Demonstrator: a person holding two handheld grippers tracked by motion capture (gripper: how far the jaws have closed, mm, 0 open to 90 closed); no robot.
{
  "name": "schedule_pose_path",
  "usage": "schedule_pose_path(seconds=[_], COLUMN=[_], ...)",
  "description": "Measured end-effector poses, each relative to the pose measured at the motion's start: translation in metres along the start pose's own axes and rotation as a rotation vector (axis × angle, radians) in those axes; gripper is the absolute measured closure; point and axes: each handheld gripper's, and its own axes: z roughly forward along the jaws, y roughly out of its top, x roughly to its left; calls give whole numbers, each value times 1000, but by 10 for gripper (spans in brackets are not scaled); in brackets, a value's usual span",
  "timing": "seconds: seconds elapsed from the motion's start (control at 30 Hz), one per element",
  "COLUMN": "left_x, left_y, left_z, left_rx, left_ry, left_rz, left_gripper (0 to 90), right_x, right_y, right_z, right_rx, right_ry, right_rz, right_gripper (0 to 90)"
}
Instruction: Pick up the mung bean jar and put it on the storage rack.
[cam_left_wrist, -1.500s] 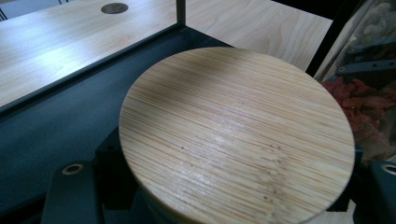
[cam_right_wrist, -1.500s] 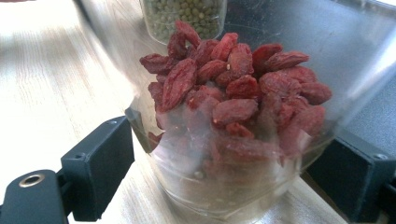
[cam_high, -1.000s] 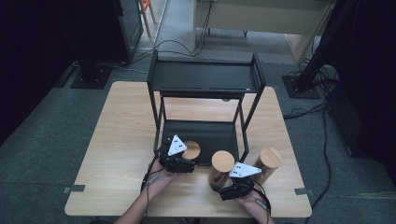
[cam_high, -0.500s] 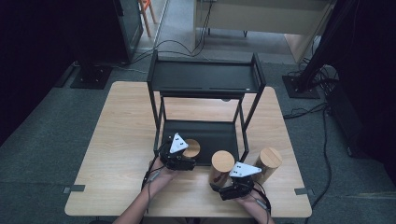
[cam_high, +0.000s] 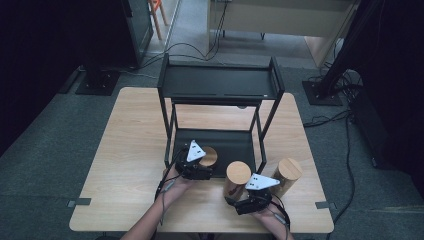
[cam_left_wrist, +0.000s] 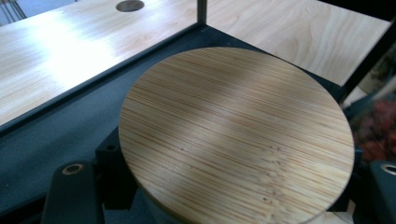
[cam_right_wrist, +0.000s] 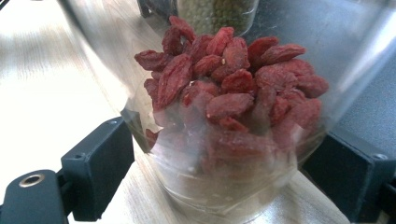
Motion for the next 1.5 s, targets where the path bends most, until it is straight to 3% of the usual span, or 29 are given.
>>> schedule_pose_path(seconds=[0.57, 0.93, 1.3, 1.5], left_x=[1, 3, 10, 11], left_y=[8, 17, 16, 18], left_z=[13, 19, 23, 25], left_rx=[5, 11, 14, 13], left_ry=[0, 15, 23, 40], left_rz=[-25, -2, -45, -18], left_gripper=[255, 255, 254, 255], right_x=[1, 2, 3, 3], right_y=[0, 0, 1, 1], right_z=[1, 1, 2, 2], right_rx=[6, 10, 16, 19], right_ry=[0, 0, -4, -7], right_rz=[-3, -6, -11, -17], right_gripper=[114, 114, 115, 116])
